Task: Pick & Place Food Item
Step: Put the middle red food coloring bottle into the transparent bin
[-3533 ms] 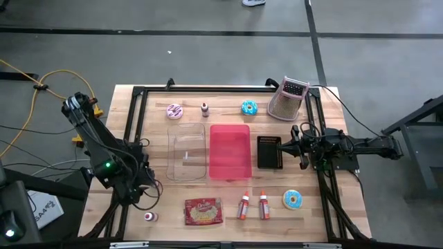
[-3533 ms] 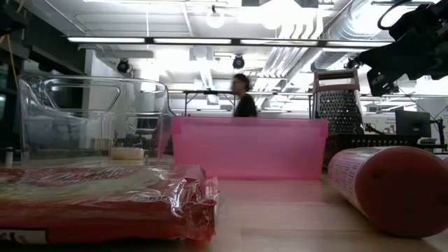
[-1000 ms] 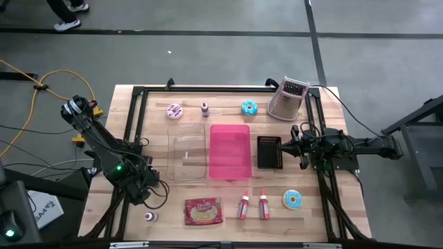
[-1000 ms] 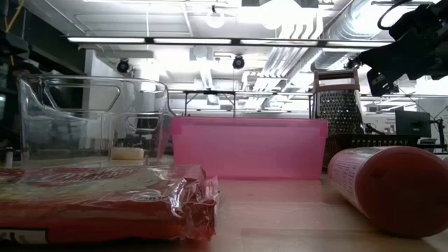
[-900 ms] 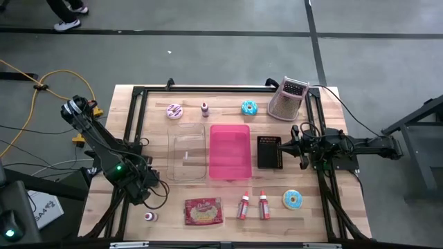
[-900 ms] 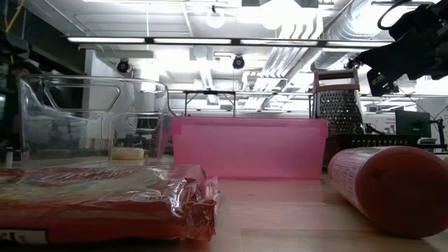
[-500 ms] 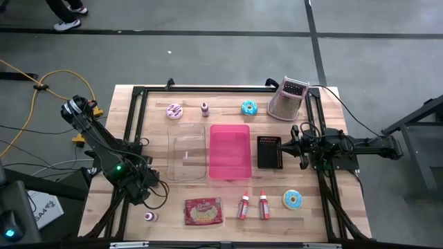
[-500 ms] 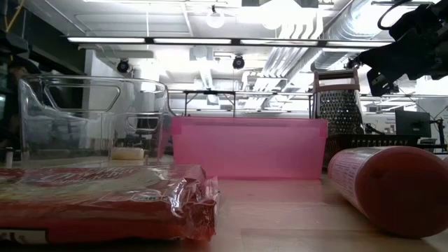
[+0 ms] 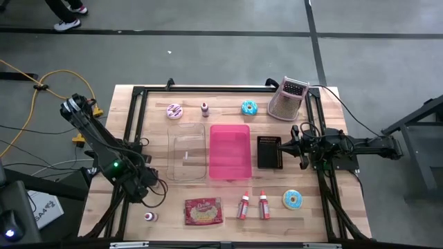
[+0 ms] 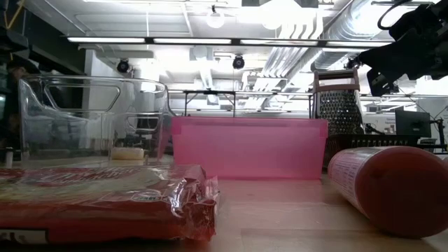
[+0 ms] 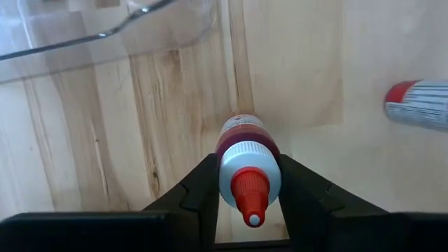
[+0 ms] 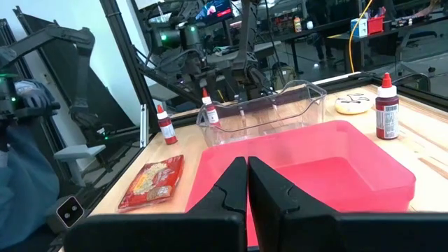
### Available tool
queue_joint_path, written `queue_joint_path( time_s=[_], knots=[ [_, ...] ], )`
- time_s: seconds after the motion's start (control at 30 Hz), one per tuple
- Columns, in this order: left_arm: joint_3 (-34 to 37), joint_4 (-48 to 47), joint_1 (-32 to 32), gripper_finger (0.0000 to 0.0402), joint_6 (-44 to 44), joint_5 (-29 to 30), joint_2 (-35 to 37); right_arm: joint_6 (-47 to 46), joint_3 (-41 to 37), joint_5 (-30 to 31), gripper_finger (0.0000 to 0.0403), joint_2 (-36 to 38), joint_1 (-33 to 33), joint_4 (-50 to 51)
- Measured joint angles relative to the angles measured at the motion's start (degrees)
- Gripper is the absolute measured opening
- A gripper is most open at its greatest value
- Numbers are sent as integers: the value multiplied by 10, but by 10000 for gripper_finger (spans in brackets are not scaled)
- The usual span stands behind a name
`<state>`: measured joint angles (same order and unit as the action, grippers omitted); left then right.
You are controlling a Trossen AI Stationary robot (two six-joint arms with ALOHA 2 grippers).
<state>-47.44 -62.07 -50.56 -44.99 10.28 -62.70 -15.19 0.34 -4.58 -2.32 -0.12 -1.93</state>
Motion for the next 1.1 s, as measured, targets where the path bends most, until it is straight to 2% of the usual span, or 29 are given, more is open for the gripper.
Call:
queue_joint_path(
  time_s=[0.4, 0.6, 0.87, 1.1],
  knots=[
    [0, -47, 79, 112, 0, -17, 173, 0, 0, 0, 2, 0, 0, 0],
    [0, -48, 104, 112, 19, -22, 231, 0, 0, 0, 2, 0, 0, 0],
    [-32, -47, 123, 112, 55, -22, 260, 0, 0, 0, 2, 0, 0, 0],
    [-76, -52, 154, 112, 105, -10, 242, 0, 0, 0, 2, 0, 0, 0]
  ],
)
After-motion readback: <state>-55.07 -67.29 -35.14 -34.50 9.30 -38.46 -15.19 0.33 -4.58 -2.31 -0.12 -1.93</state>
